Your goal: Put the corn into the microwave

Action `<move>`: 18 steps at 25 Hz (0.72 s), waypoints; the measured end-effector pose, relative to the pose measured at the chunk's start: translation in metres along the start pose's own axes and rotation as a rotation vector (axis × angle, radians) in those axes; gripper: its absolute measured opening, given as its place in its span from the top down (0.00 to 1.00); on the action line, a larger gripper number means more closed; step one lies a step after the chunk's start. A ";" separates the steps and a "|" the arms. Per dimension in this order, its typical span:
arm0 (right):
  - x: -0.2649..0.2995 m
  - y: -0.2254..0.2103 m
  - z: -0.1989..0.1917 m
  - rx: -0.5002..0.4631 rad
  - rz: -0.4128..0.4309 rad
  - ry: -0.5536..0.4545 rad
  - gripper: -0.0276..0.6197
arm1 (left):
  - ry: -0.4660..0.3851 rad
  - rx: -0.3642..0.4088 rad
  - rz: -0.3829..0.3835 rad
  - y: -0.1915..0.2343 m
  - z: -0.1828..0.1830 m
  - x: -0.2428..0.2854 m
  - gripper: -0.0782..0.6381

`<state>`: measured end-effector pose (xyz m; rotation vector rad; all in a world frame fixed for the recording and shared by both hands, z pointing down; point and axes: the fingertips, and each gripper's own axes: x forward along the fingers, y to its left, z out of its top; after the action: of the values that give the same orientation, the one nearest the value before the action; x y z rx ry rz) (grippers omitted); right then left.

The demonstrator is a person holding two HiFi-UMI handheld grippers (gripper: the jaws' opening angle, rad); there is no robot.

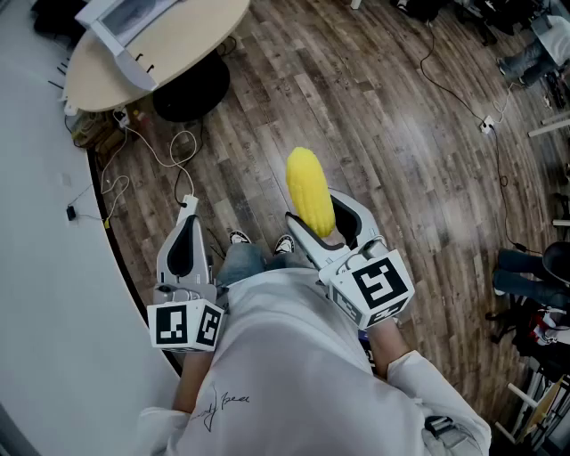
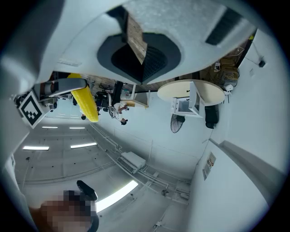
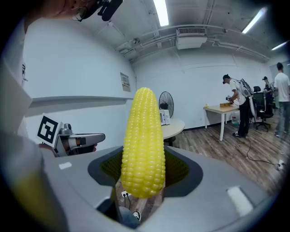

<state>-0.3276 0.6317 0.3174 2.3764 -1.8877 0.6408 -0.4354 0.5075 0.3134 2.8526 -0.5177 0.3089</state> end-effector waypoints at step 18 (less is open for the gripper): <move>0.013 -0.027 0.027 0.041 0.013 -0.056 0.56 | 0.007 -0.003 -0.039 -0.009 0.009 0.029 0.91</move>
<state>-0.2918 0.6192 0.3036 2.4341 -1.9318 0.6262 -0.4044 0.5042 0.3098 2.8539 -0.4603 0.3111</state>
